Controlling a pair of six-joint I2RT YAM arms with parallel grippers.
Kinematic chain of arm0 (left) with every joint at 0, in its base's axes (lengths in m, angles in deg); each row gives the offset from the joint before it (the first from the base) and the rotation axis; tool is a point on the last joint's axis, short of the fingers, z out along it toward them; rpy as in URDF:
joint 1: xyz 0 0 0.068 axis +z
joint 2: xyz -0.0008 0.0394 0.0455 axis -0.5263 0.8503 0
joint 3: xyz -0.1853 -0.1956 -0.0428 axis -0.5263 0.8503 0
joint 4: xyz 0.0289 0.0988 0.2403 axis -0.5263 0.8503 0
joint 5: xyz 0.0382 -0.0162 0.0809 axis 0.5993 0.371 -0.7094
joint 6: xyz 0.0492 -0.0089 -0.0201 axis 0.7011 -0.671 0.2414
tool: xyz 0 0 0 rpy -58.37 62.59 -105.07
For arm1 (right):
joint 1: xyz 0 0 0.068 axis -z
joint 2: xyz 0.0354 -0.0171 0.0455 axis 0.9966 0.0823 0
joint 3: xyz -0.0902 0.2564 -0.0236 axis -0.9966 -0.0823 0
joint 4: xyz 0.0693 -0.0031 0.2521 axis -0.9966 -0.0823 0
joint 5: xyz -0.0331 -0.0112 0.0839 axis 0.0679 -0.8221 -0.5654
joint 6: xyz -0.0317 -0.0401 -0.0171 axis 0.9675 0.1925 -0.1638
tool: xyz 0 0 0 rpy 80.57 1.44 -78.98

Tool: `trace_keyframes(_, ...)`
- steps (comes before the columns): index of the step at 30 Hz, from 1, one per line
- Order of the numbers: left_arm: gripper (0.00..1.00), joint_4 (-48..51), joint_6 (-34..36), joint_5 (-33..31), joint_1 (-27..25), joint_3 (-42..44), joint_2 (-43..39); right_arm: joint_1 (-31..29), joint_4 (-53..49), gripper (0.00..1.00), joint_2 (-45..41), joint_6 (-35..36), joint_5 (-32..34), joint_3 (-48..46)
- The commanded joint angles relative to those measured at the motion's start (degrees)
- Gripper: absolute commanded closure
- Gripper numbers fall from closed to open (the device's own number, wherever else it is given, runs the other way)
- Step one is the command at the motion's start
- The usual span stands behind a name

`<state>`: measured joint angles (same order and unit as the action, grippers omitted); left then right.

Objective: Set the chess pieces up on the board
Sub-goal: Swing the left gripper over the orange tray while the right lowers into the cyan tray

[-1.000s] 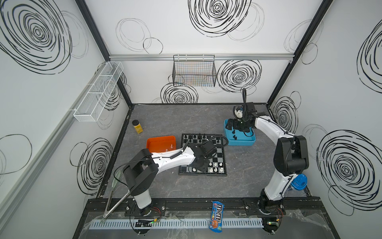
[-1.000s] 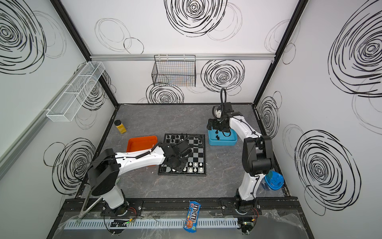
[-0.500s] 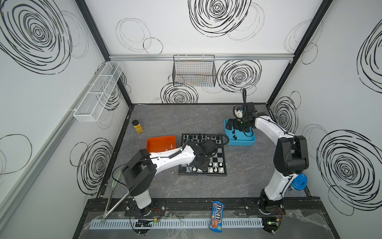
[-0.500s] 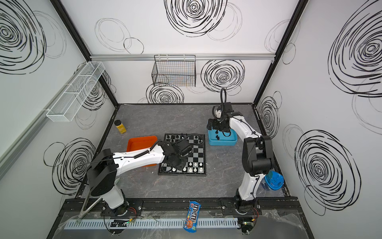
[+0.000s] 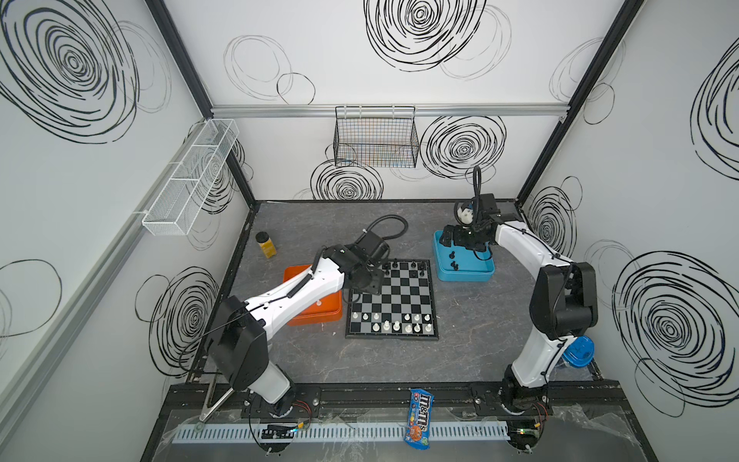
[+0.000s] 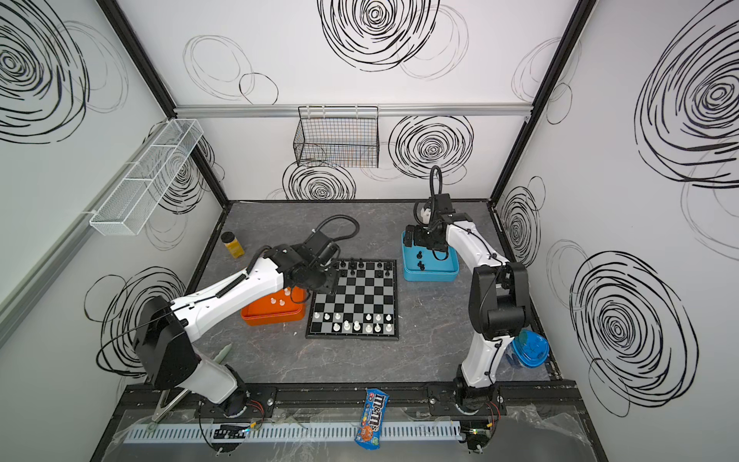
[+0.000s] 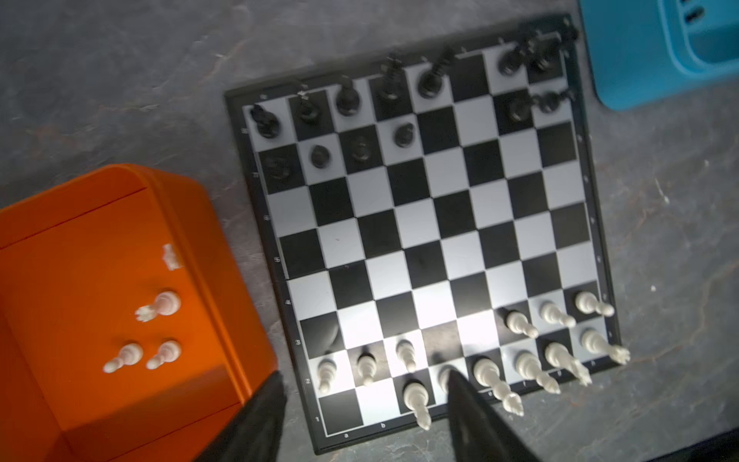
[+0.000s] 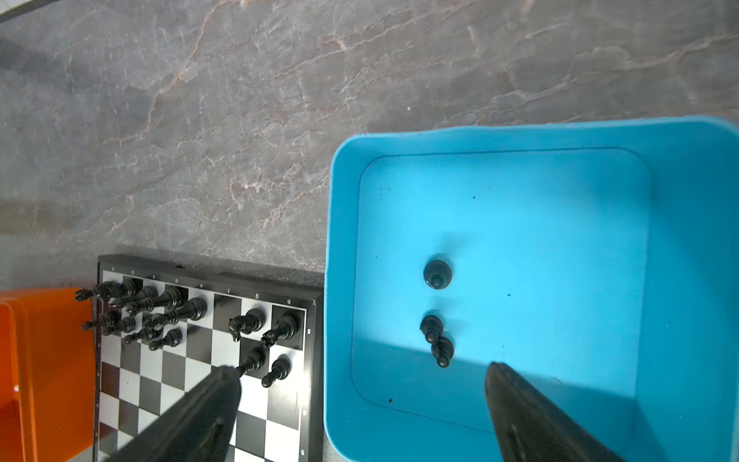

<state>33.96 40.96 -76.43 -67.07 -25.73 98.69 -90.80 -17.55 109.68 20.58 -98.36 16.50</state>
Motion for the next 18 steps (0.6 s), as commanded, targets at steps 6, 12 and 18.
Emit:
trace_keyframes(6, 0.04, -1.75, 7.79, 2.24, 19.98, -1.66, -2.01, 2.58, -7.99, 0.00, 11.61, 0.21, 7.80, 11.62)
trace_keyframes(12, 0.04, -4.07, 8.07, 5.21, 27.69, -1.25, -1.52, 1.15, -6.06, 0.14, 14.04, -0.08, 8.95, 10.47)
trace_keyframes(18, 0.04, -4.26, 8.40, 5.70, 28.25, -1.68, 0.11, -0.78, -6.31, 0.35, 16.96, 0.15, 10.25, 11.25)
